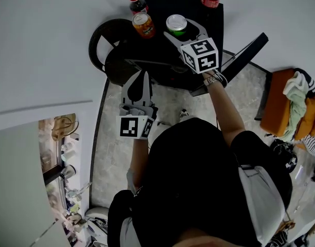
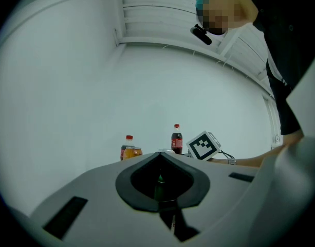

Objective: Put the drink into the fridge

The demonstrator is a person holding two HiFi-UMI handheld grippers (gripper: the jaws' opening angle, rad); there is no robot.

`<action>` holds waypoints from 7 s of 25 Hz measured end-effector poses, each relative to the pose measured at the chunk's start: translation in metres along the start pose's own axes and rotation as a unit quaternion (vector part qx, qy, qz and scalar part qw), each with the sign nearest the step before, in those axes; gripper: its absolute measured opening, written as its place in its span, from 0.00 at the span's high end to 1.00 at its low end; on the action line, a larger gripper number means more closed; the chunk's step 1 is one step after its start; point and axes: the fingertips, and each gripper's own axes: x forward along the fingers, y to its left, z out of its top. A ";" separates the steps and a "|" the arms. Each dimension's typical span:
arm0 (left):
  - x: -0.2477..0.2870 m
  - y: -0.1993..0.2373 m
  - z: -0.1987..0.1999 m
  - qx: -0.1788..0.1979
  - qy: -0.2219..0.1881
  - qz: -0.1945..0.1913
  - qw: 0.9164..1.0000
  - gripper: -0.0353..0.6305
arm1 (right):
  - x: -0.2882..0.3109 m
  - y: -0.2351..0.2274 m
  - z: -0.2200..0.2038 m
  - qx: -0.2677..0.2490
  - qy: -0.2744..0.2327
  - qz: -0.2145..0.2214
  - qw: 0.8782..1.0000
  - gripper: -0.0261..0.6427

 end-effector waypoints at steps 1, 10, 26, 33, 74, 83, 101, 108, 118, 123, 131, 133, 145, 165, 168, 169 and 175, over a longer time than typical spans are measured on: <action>-0.001 0.002 -0.001 0.000 0.000 0.002 1.000 0.93 | 0.001 0.000 -0.001 0.001 0.001 -0.001 1.000 0.48; -0.007 0.008 -0.007 -0.004 0.003 0.010 1.000 0.93 | 0.002 -0.004 -0.001 -0.008 0.000 -0.018 1.000 0.48; -0.013 0.022 -0.014 -0.021 0.007 -0.068 0.997 0.93 | -0.027 0.008 0.019 -0.002 -0.031 -0.079 0.996 0.48; -0.016 0.039 -0.010 -0.028 0.013 -0.175 0.984 0.93 | -0.049 0.029 0.022 0.016 -0.042 -0.157 0.987 0.48; -0.111 -0.015 -0.046 -0.049 0.028 -0.291 0.955 0.93 | -0.194 0.156 -0.096 0.073 -0.019 -0.237 0.968 0.48; -0.095 -0.004 -0.091 -0.052 0.047 -0.291 0.954 0.93 | -0.165 0.161 -0.154 0.100 0.009 -0.234 0.967 0.48; -0.034 0.047 -0.224 -0.040 0.048 -0.319 0.946 0.93 | -0.071 0.103 -0.273 0.137 -0.002 -0.302 0.943 0.48; -0.031 0.044 -0.271 -0.045 0.066 -0.326 0.942 0.93 | -0.046 0.079 -0.316 0.117 0.014 -0.290 0.950 0.48; -0.016 0.031 -0.301 -0.037 0.059 -0.326 0.943 0.93 | -0.003 0.050 -0.342 0.104 0.014 -0.265 0.958 0.48; -0.009 0.032 -0.308 -0.039 0.062 -0.312 0.947 0.93 | 0.022 0.026 -0.351 0.092 0.018 -0.252 0.963 0.48; -0.002 0.037 -0.310 -0.034 0.066 -0.292 0.954 0.93 | 0.051 -0.003 -0.353 0.089 0.012 -0.247 0.965 0.48; -0.001 0.038 -0.309 -0.034 0.066 -0.285 0.956 0.93 | 0.054 -0.008 -0.355 0.088 0.011 -0.249 0.965 0.48; 0.002 0.045 -0.316 -0.031 0.075 -0.263 0.961 0.93 | 0.064 -0.015 -0.371 0.069 0.014 -0.253 0.965 0.48; -0.004 0.039 -0.316 -0.044 0.082 -0.309 0.946 0.93 | 0.034 0.008 -0.366 0.104 -0.008 -0.265 0.959 0.48; -0.011 0.037 -0.309 -0.047 0.079 -0.323 0.942 0.93 | 0.021 0.026 -0.355 0.115 -0.015 -0.272 0.955 0.48; -0.013 0.036 -0.306 -0.047 0.078 -0.329 0.940 0.93 | 0.016 0.033 -0.350 0.114 -0.019 -0.274 0.955 0.48; -0.028 0.024 -0.290 -0.046 0.074 -0.364 0.927 0.93 | -0.024 0.072 -0.321 0.103 -0.044 -0.317 0.942 0.89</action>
